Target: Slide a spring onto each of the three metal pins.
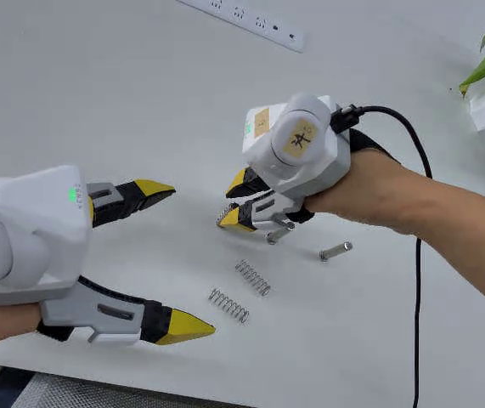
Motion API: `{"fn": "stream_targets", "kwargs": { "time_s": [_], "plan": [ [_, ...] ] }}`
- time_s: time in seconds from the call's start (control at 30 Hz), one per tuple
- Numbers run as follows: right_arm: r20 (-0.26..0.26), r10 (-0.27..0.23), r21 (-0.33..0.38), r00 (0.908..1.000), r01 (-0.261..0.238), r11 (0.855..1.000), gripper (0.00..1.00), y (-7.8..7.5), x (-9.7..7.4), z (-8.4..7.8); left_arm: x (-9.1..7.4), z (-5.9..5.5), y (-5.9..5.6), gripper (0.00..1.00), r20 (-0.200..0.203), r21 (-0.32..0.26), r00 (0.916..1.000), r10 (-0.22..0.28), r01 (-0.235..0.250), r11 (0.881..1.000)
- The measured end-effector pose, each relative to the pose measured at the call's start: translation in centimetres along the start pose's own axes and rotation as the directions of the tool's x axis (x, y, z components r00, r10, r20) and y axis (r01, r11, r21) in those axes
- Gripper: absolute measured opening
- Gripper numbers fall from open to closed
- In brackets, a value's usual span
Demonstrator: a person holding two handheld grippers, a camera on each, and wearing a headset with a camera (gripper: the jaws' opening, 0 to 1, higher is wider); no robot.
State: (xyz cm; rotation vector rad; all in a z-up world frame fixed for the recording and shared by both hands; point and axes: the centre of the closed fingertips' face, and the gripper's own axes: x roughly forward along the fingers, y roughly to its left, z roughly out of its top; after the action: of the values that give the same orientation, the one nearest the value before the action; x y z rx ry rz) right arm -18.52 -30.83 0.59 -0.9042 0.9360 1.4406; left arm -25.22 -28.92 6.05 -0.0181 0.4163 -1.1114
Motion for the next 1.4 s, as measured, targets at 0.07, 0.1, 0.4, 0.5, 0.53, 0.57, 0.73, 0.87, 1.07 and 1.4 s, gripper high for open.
{"fn": "stream_targets", "kwargs": {
  "time_s": [0.07, 0.1, 0.4, 0.5, 0.53, 0.57, 0.73, 0.87, 1.07, 1.4],
  "plan": [
    [0.021, -0.007, 0.018, 0.9997, 0.007, 1.0, 0.22, 0.0, -0.5, 0.2, 0.0, 0.0, -0.1, 0.92, -0.004, 0.004, 1.0, -0.001, 0.001, 1.0],
    [0.03, -0.01, 0.024, 0.9995, 0.009, 1.0, 0.23, 0.0, -0.7, 0.3, -0.1, -0.1, -0.1, 0.92, -0.009, 0.007, 1.0, -0.002, 0.002, 1.0],
    [0.157, -0.077, 0.114, 0.9847, 0.059, 0.992, 0.35, 0.2, -3.8, 1.1, -0.3, -0.5, -0.4, 0.91, -0.051, 0.027, 0.9986, -0.012, 0.014, 1.0],
    [0.198, -0.103, 0.143, 0.9748, 0.075, 0.987, 0.39, 0.3, -5.0, 1.1, -0.4, -0.5, -0.4, 0.9, -0.066, 0.035, 0.9977, -0.013, 0.015, 0.999],
    [0.217, -0.116, 0.157, 0.9693, 0.083, 0.984, 0.41, 0.4, -5.6, 1.0, -0.5, -0.6, -0.5, 0.9, -0.073, 0.041, 0.9972, -0.014, 0.017, 0.999],
    [0.227, -0.126, 0.17, 0.9658, 0.088, 0.982, 0.42, 0.4, -5.9, 1.0, -0.5, -0.6, -0.5, 0.89, -0.08, 0.045, 0.9967, -0.013, 0.017, 0.999],
    [0.281, -0.17, 0.217, 0.9443, 0.111, 0.97, 0.48, 0.8, -7.6, 0.1, -0.5, -0.6, -0.7, 0.87, -0.109, 0.063, 0.9939, -0.018, 0.025, 0.998],
    [0.318, -0.186, 0.231, 0.9296, 0.115, 0.966, 0.58, 1.8, -8.5, -1.1, -0.3, -0.9, -1.1, 0.86, -0.146, 0.081, 0.989, -0.023, 0.036, 0.996],
    [0.352, -0.217, 0.27, 0.9104, 0.123, 0.955, 0.65, 3.2, -9.9, -3.3, -0.1, -1.5, -1.4, 0.82, -0.197, 0.119, 0.9801, -0.028, 0.052, 0.992],
    [0.392, -0.263, 0.347, 0.8817, 0.123, 0.93, 0.79, 6.2, -11.1, -7.2, 0.8, -3.0, -2.1, 0.67, -0.331, 0.206, 0.9428, -0.041, 0.115, 0.972]
  ]
}}
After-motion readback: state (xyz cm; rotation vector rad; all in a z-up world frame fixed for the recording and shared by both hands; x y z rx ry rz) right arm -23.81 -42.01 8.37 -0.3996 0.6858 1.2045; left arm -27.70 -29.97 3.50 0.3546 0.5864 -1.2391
